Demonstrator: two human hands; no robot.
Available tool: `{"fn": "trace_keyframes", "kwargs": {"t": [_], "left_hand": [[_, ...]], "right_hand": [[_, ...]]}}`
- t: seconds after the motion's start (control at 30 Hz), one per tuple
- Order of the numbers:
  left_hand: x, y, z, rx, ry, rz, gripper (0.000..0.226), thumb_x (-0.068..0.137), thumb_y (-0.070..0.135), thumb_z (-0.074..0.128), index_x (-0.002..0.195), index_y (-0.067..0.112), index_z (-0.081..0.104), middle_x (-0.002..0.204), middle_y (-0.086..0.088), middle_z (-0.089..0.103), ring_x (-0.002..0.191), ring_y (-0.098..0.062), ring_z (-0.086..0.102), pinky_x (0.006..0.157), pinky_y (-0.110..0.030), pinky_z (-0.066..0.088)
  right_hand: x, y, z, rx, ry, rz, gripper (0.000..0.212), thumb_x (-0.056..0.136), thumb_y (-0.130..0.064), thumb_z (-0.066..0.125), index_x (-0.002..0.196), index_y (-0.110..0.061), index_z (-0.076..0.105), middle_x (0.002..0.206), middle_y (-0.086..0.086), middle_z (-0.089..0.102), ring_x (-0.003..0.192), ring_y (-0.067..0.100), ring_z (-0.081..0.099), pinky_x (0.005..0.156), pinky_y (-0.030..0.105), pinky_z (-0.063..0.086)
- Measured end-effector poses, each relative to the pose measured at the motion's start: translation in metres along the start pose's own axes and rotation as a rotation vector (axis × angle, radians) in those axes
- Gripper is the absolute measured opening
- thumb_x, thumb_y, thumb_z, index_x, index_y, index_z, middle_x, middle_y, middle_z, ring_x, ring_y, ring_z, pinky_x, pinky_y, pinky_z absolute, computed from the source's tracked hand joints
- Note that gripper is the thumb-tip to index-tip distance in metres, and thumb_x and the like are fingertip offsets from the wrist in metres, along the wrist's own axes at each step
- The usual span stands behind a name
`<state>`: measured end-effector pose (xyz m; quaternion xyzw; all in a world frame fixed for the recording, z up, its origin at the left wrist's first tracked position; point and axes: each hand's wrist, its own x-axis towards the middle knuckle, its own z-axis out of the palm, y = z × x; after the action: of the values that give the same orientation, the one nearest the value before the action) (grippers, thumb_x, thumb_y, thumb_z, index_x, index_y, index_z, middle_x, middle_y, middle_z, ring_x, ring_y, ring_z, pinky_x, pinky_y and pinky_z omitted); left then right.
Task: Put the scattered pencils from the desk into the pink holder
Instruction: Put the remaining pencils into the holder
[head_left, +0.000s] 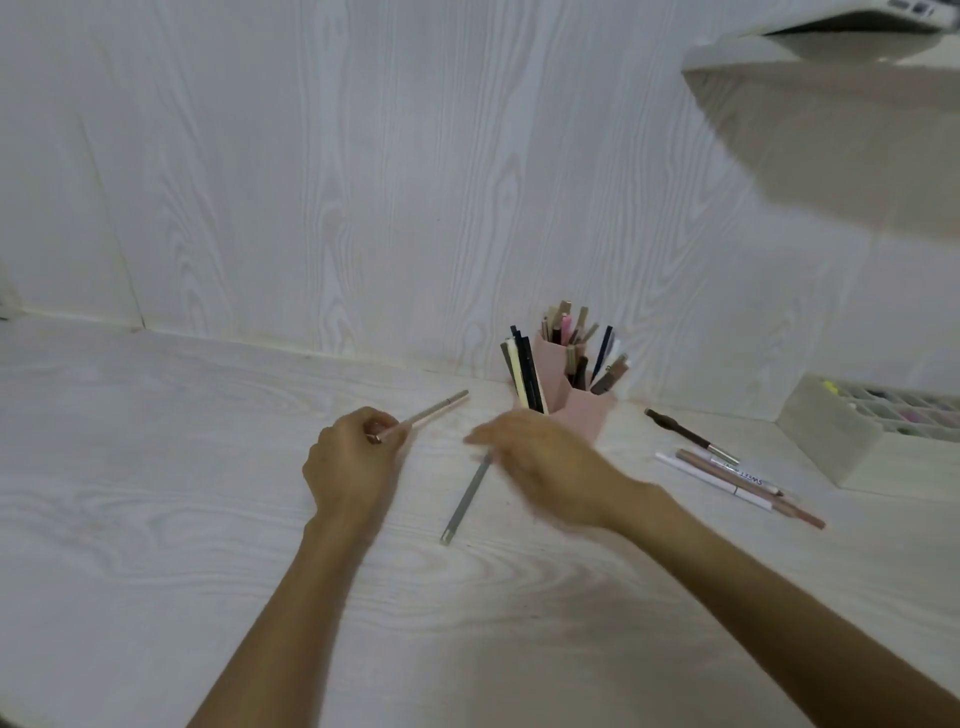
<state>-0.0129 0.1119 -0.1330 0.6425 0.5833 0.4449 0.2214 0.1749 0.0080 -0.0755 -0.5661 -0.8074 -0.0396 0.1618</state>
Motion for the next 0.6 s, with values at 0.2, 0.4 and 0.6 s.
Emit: {"fn": "trace_keyframes", "kwargs": {"t": [0.2,0.4,0.6], "left_hand": [[-0.002,-0.002,-0.006,-0.21,0.059,-0.004,0.01,0.077,0.039,0.073,0.084,0.032,0.072,0.077,0.014,0.071,0.076,-0.007,0.066,0.073,-0.031,0.052],[0.0,-0.005,-0.005,-0.333,0.139,0.088,0.019,0.081,0.038,0.068,0.101,0.038,0.065,0.084,0.019,0.068,0.078,0.006,0.063,0.079,-0.026,0.05],[-0.003,0.0,-0.005,-0.394,0.28,0.152,0.029,0.08,0.038,0.071,0.105,0.037,0.056,0.089,0.008,0.069,0.082,-0.006,0.067,0.08,-0.024,0.048]], "right_hand": [[-0.026,0.007,0.041,0.034,-0.067,0.072,0.038,0.1,-0.031,0.038,0.136,-0.027,0.046,0.142,-0.003,0.046,0.134,0.013,0.033,0.111,0.027,0.023],[-0.068,0.047,0.028,0.128,0.136,0.273,0.022,0.087,-0.039,0.06,0.105,-0.03,0.07,0.095,-0.009,0.059,0.091,0.006,0.046,0.076,0.02,0.038],[-0.091,0.087,0.02,0.214,0.313,0.651,0.01,0.083,-0.035,0.067,0.09,-0.03,0.071,0.089,-0.006,0.059,0.088,0.01,0.049,0.067,0.024,0.038]]}}
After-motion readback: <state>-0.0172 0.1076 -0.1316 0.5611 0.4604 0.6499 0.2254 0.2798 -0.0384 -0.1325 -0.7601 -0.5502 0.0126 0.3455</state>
